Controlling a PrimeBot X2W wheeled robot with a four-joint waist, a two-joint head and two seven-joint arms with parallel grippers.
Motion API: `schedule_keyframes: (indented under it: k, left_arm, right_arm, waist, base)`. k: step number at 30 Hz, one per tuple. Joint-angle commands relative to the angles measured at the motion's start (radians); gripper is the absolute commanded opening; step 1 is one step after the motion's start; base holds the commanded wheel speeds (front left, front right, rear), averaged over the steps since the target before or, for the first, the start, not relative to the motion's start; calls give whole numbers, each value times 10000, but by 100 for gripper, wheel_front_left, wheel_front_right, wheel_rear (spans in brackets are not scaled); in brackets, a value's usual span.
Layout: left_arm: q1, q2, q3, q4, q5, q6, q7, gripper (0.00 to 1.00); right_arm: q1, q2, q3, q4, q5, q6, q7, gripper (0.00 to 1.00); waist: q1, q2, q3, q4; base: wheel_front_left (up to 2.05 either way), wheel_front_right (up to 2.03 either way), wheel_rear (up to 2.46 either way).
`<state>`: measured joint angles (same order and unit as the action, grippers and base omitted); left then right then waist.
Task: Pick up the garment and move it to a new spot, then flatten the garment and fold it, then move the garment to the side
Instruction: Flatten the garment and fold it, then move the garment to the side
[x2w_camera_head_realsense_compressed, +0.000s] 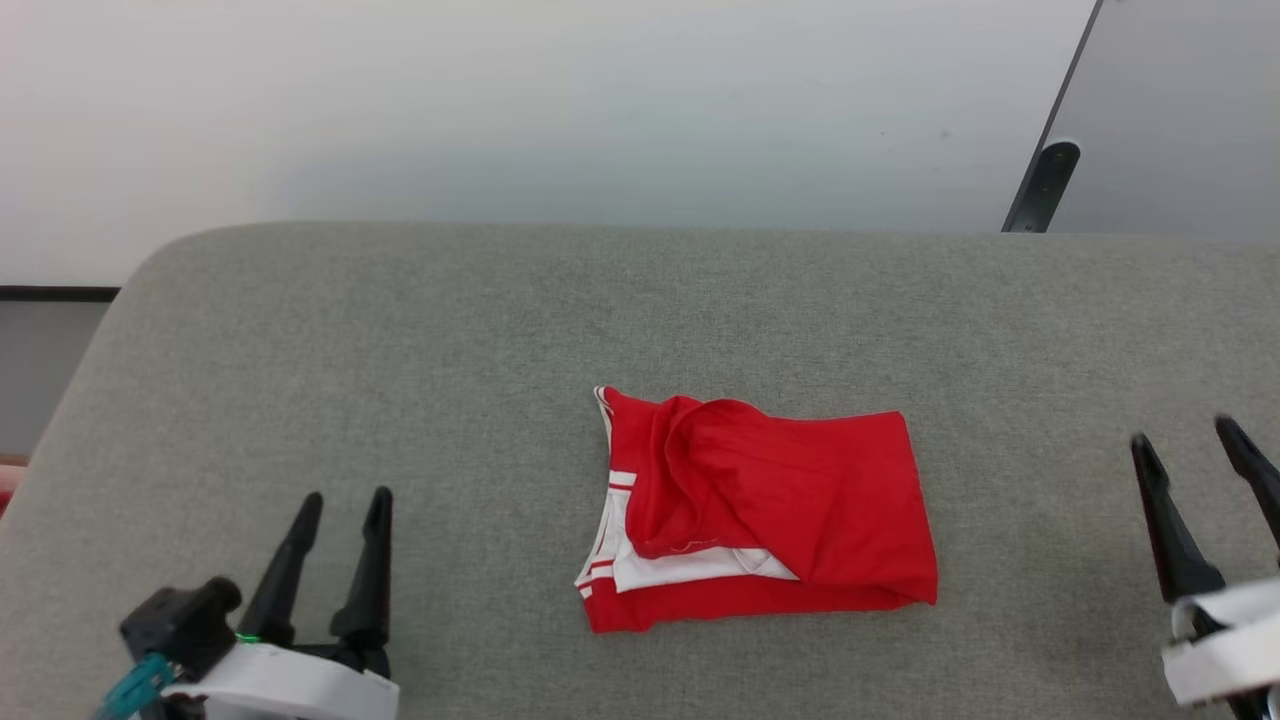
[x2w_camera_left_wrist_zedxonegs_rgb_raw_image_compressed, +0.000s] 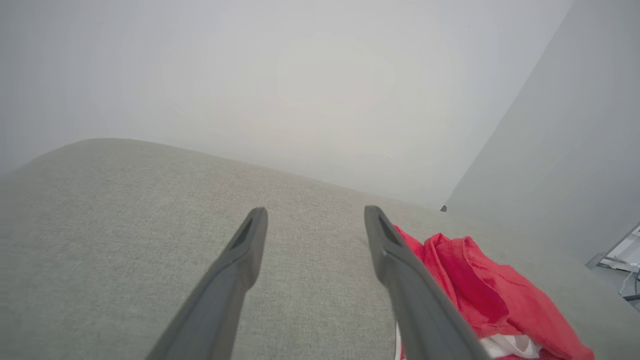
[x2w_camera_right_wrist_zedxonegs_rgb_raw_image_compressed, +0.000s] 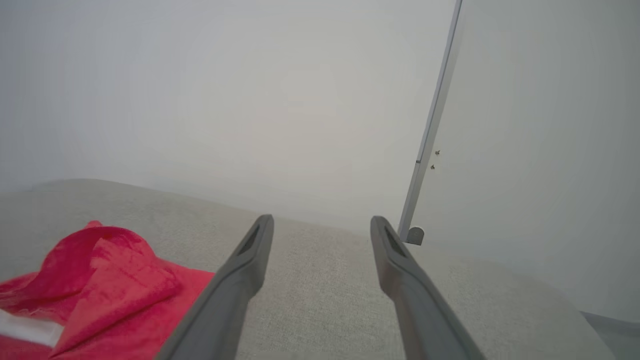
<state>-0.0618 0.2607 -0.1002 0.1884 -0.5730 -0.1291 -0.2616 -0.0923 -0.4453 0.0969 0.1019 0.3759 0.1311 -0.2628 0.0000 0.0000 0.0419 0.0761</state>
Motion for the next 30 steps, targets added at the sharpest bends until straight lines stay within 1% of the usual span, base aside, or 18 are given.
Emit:
schedule_keyframes:
  k: [1,4,8,13,20,25,30]
  left_arm:
    - [123,-5,166,-146,167,-30,-36,100]
    - [291,-88,447,-378,445,-30,-36,100]
    - [446,-174,710,-638,793,-30,-36,100]
    - [525,-252,891,-763,1101,-30,-36,100]
    - [586,-356,823,-835,1296,-30,-36,100]
    - [618,-455,939,-788,1276,-30,-36,100]
    - [716,-422,1073,-708,1275,-30,-36,100]
  right_arm:
    - [316,171,-285,-189,-134,-8,-13,100]
    - [852,413,-745,-422,-322,-8,-14,100]
    - [1251,641,-1099,-678,-469,-8,-15,100]
    - [1383,714,-1195,-791,-523,-8,-15,100]
    - [1481,755,-1218,-830,-528,-8,-14,100]
    - [1517,661,-1036,-744,-457,-8,-13,100]
    - [1457,479,-536,-450,-425,-8,-13,100]
  waist:
    - [0,0,-4,-11]
    - [0,0,-11,8]
    - [0,0,-23,8]
    - [0,0,-48,-15]
    - [0,0,-116,104]
    - [0,0,-201,411]
    - [0,0,-352,1036]
  base:
    - [0,0,0]
    - [0,0,0]
    - [0,0,0]
    - [0,0,0]
    - [0,0,0]
    - [0,0,0]
    - [0,0,0]
